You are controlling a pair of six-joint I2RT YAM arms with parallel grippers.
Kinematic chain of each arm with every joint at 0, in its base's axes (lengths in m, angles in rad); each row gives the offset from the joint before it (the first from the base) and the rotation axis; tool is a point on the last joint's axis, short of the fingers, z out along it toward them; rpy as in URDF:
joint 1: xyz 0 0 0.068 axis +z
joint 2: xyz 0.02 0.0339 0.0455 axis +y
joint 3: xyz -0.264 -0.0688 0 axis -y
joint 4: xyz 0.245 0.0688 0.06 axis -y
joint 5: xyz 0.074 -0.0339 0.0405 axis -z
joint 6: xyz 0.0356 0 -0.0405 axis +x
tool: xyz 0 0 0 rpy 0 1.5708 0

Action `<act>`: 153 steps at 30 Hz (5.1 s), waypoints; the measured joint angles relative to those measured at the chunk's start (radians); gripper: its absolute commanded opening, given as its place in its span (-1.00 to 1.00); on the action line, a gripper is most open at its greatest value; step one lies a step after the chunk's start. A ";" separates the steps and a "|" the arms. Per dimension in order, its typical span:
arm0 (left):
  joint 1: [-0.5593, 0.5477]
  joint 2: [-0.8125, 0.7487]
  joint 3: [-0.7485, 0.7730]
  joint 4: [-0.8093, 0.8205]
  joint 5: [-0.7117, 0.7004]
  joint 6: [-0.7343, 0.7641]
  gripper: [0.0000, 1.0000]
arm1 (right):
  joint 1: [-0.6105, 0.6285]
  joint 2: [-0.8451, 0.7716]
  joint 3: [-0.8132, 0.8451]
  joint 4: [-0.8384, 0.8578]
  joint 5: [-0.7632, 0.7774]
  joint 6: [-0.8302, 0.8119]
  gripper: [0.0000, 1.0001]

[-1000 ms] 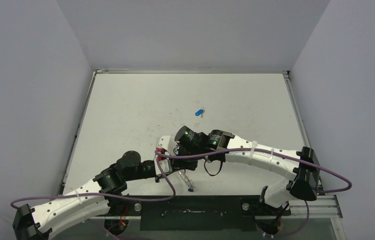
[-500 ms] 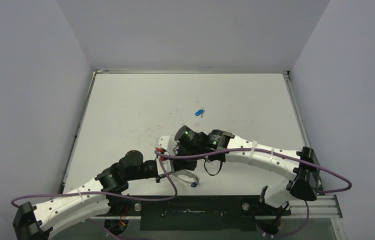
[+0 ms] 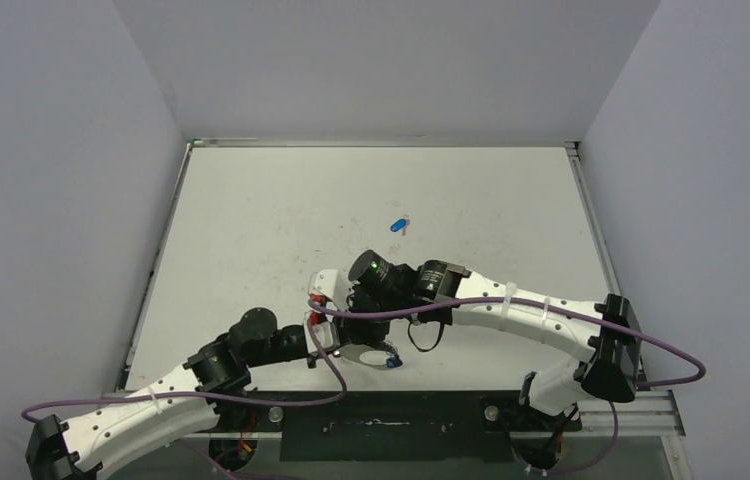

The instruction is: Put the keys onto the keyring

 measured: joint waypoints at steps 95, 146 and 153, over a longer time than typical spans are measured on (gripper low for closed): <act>0.000 -0.115 -0.098 0.084 0.057 -0.030 -1.00 | -0.085 -0.277 -0.528 0.635 -0.230 -0.014 -1.00; 0.000 -0.042 0.010 -0.005 0.026 0.019 -1.00 | 0.022 -0.060 -0.093 0.055 0.014 -0.095 -1.00; 0.000 -0.042 0.010 -0.006 0.026 0.022 -0.77 | 0.022 -0.060 -0.093 0.055 0.014 -0.095 -1.00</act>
